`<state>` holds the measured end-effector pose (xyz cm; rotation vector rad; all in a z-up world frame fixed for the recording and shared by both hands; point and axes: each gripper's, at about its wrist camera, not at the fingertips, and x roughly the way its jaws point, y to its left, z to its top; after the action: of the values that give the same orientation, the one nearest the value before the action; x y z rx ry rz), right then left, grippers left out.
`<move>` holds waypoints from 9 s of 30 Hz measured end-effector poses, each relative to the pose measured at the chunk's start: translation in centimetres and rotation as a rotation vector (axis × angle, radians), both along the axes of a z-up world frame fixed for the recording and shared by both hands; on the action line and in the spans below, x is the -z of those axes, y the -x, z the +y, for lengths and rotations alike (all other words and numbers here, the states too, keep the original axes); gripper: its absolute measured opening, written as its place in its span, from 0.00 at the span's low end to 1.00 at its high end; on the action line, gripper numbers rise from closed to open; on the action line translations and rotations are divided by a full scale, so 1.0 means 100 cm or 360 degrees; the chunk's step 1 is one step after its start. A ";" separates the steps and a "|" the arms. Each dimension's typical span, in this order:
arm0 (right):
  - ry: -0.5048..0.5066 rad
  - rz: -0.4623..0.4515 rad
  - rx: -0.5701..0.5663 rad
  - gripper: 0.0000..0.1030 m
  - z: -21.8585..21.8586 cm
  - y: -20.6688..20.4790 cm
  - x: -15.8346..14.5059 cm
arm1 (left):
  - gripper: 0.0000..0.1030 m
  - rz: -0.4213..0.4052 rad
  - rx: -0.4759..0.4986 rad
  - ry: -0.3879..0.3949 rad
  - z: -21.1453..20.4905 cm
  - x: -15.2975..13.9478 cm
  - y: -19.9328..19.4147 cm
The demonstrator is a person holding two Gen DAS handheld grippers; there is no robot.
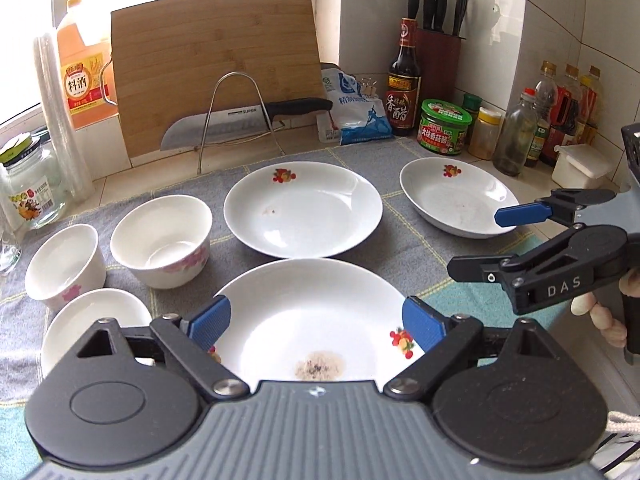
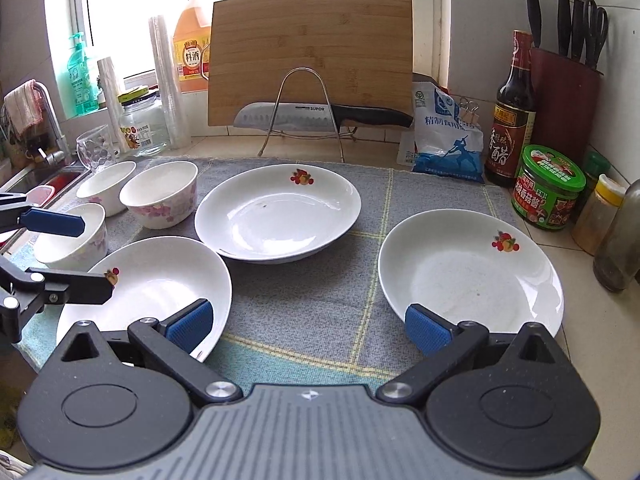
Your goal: Organize plates and bowls
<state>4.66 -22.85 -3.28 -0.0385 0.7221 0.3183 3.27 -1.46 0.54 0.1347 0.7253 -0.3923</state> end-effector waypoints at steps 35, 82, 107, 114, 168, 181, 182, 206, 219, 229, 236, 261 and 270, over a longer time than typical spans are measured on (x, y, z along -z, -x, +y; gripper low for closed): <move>-0.0061 0.0396 -0.0309 1.00 0.079 -0.012 0.047 | 0.99 0.0124 0.0190 -0.0094 0.042 0.081 0.023; 0.0008 0.0599 -0.0876 1.00 0.110 -0.099 0.044 | 0.96 -0.0040 0.0459 -0.0141 0.042 0.081 0.023; -0.0037 0.0585 -0.0764 1.00 0.075 -0.089 0.015 | 0.95 -0.0013 0.0557 -0.0133 0.015 0.043 0.014; -0.0056 0.0522 -0.0712 1.00 0.051 -0.089 0.000 | 0.95 -0.0028 0.0610 -0.0139 -0.005 0.034 0.004; -0.0138 0.0469 -0.0384 1.00 -0.135 -0.154 0.030 | 0.95 0.0030 0.0859 -0.0221 -0.183 0.046 -0.096; -0.0138 0.0494 -0.0307 1.00 -0.147 -0.162 0.036 | 0.95 0.0040 0.0934 -0.0284 -0.195 0.050 -0.117; -0.0135 0.0493 -0.0301 1.00 -0.147 -0.162 0.037 | 0.95 0.0043 0.0938 -0.0288 -0.196 0.050 -0.118; -0.0197 0.0511 -0.0219 1.00 -0.169 -0.149 0.031 | 0.96 0.0036 0.0969 -0.0337 -0.204 0.054 -0.124; -0.0208 0.0458 -0.0176 1.00 -0.178 -0.138 0.021 | 0.96 0.0023 0.0947 -0.0378 -0.205 0.055 -0.122; -0.0151 0.0426 -0.0143 1.00 -0.176 -0.129 0.019 | 0.96 -0.0012 0.0820 -0.0366 -0.189 0.043 -0.112; -0.0106 0.0441 -0.0040 1.00 -0.175 -0.121 0.021 | 0.96 -0.0051 0.0704 -0.0256 -0.162 0.032 -0.101; 0.0165 0.0120 -0.0040 1.00 -0.052 -0.098 -0.003 | 0.96 0.0095 0.0052 -0.0131 -0.046 0.075 -0.092; 0.0208 0.0131 -0.0188 1.00 -0.018 -0.118 -0.001 | 0.99 0.0094 0.0019 -0.0081 -0.050 0.093 -0.107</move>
<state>16.43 -24.67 -3.17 -0.1937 0.8236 0.3869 13.98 -6.47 -8.75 0.1760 0.7933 -0.3908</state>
